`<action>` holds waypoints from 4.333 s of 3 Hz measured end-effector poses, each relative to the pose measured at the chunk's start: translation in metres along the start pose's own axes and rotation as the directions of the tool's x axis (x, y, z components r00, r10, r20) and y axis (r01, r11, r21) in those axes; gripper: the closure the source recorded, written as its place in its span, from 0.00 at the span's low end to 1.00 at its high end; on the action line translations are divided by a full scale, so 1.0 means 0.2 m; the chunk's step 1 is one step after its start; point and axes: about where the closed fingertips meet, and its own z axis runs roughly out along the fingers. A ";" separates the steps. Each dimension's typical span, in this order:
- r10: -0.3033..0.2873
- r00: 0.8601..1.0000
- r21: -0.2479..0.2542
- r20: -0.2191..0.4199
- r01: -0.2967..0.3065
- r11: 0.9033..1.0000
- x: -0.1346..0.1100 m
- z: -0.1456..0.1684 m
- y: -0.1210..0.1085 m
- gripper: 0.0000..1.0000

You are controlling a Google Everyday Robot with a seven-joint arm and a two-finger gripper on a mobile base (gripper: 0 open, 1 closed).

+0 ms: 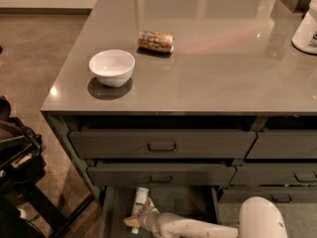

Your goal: Pick blue plastic bottle from bottom drawer and place on counter

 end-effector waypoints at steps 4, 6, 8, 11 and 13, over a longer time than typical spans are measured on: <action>0.000 1.000 0.000 0.000 0.000 1.000 0.00 0.00 0.00 1.00; 0.006 1.000 -0.131 -0.010 -0.008 0.991 -0.01 -0.28 -0.18 1.00; -0.009 0.974 -0.329 -0.226 -0.067 0.942 0.13 -0.60 -0.36 1.00; -0.002 0.946 -0.513 -0.325 -0.175 0.840 0.27 -0.78 -0.19 1.00; 0.023 0.968 -0.476 -0.249 -0.143 0.868 0.10 -0.93 -0.19 1.00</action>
Offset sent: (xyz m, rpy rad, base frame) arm 0.0000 0.0000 0.0000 0.0000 0.0000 0.0000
